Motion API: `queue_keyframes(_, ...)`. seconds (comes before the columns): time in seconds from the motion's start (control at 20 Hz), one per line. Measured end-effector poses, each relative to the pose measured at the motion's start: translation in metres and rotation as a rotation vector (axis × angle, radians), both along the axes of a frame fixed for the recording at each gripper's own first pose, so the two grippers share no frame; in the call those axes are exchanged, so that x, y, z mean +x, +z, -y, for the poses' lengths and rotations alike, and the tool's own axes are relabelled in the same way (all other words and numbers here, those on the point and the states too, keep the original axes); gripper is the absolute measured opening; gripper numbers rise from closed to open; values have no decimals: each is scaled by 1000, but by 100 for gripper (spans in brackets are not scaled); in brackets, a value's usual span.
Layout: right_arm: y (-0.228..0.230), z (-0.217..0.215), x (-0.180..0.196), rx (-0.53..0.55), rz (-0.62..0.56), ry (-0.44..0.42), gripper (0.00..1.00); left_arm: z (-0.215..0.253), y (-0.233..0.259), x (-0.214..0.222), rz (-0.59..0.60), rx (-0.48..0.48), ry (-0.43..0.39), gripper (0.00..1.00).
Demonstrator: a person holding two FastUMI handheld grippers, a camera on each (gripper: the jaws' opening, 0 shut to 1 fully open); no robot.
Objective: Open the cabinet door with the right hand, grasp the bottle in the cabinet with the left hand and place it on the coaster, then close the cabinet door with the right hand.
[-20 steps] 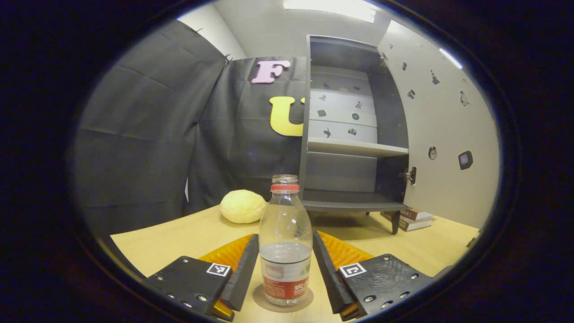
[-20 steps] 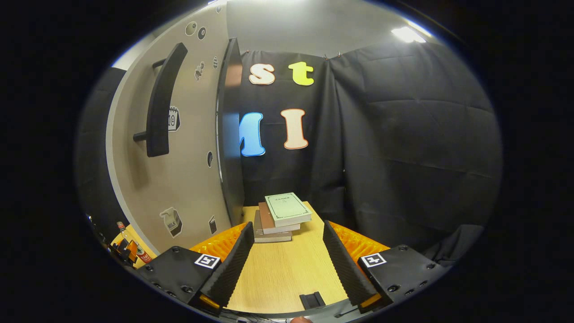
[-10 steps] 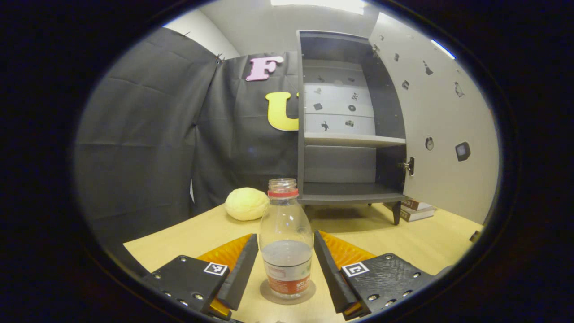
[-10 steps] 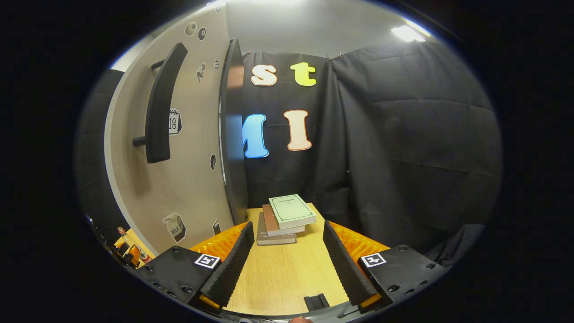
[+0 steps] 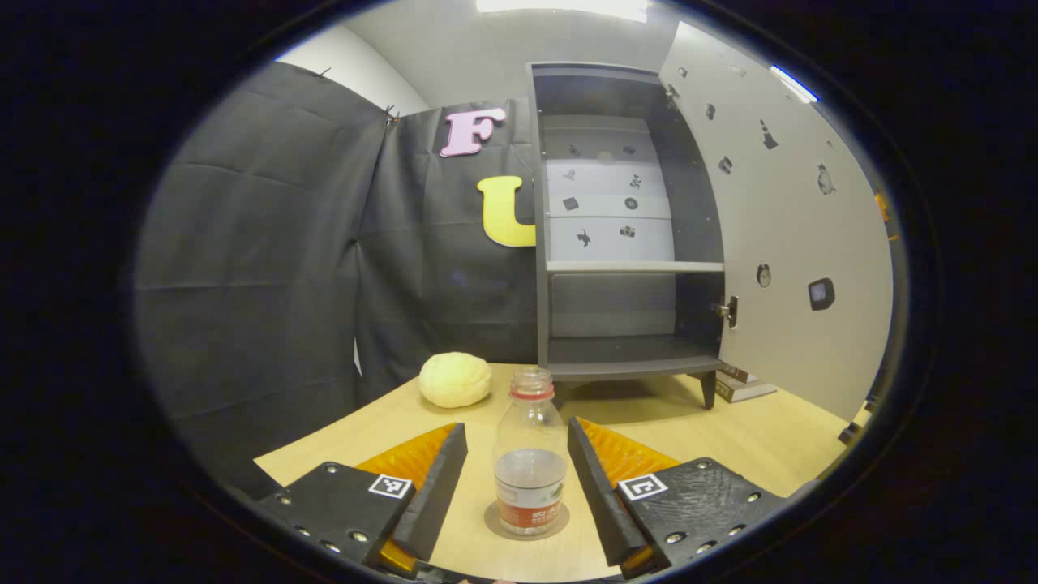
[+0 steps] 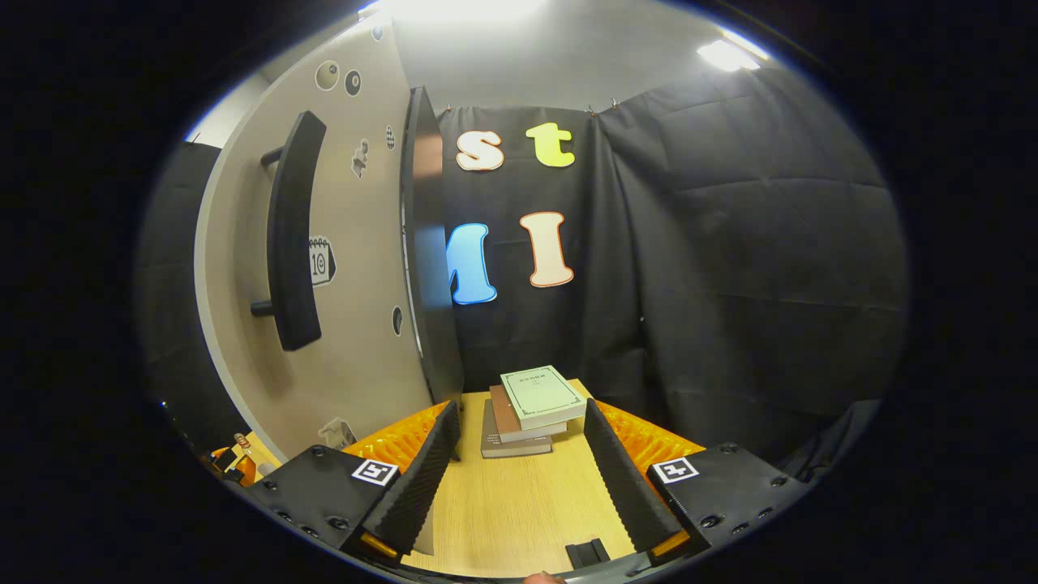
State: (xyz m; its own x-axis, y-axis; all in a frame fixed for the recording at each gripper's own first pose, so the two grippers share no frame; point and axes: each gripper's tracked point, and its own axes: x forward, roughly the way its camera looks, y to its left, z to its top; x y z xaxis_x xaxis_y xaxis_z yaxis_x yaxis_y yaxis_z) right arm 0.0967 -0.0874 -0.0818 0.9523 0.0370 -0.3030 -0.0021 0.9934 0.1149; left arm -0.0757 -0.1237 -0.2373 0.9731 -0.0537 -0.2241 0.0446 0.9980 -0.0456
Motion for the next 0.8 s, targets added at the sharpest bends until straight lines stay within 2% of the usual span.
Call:
queue_keyframes(0.1, 10, -1, 2, 18, 19, 9, 98, -4, 18, -6, 3, 3, 8, 74)
queue_keyframes(0.2, 20, 0, 5, 30, 36, 15, 98, -5, 39, -11, 7, -3, 10, 77)
queue_keyframes(0.4, 42, -3, 12, 54, 53, 36, 98, -5, 87, -19, 32, 0, -4, 74)
queue_keyframes(0.45, 48, -3, 14, 57, 56, 42, 98, -4, 97, -20, 34, -10, -15, 77)
queue_keyframes(0.8, 86, -37, 17, 95, 69, 111, 98, -16, 153, 3, 77, -63, -35, 75)
